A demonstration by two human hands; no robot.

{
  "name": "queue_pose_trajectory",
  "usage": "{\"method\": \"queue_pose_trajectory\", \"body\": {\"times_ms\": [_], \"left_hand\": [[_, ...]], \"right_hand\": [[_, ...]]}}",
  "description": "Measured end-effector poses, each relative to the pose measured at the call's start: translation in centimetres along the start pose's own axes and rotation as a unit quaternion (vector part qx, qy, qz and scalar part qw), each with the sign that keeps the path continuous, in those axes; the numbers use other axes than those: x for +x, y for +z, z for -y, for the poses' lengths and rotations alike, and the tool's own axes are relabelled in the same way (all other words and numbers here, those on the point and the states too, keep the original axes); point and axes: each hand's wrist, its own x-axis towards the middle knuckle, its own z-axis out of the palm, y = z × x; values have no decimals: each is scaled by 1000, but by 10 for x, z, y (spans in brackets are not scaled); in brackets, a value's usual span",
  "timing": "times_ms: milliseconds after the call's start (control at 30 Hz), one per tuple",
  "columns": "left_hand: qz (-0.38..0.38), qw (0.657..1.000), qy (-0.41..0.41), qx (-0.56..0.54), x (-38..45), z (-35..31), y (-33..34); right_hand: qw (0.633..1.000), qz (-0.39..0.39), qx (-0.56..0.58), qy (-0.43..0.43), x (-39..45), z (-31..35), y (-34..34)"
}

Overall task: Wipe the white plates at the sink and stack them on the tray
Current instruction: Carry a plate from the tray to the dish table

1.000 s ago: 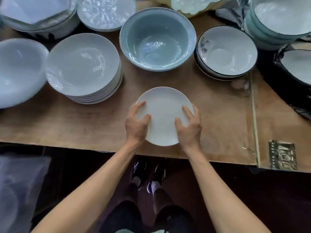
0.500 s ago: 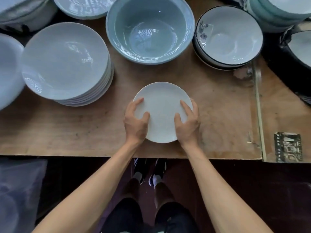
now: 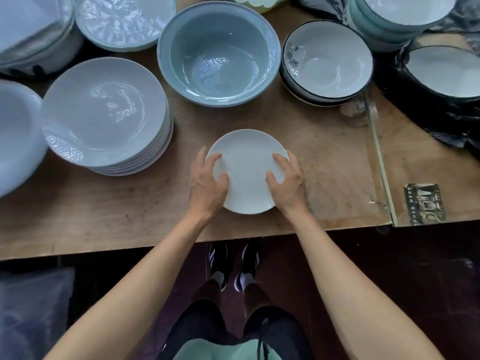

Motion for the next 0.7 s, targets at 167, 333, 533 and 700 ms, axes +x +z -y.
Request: {"method": "queue_pose_trajectory", "body": {"times_ms": [167,333,533,700], "left_hand": [[18,977,161,141,-3,-17,-17],[140,917,280,246,-1,-51,-7],[224,820,425,312,-22,-110,31],[280,735,507,352,-78,-161,82]], "right_hand": [[999,0,-38,15,-20,6,-24],[989,14,-146,34,-48,-3,-58],[967,-11,-239,92,-107,-32,-110],[954,-49,-227,190,-182,-72,-162]]}}
